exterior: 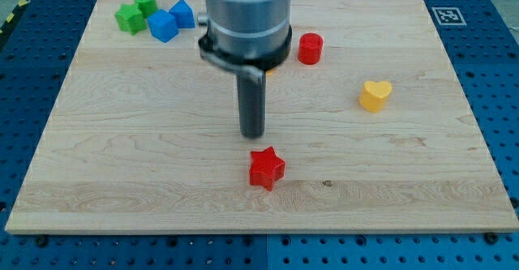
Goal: Slide the yellow heart slightly down
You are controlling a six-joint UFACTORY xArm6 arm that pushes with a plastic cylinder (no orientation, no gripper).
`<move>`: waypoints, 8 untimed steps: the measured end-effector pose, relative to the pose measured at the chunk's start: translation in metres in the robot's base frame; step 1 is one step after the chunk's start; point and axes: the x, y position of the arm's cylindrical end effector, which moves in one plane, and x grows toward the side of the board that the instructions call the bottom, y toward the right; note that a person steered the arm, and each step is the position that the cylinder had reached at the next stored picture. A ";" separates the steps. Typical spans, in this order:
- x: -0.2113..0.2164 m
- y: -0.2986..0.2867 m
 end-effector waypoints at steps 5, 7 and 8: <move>-0.077 0.082; -0.087 0.154; -0.070 0.178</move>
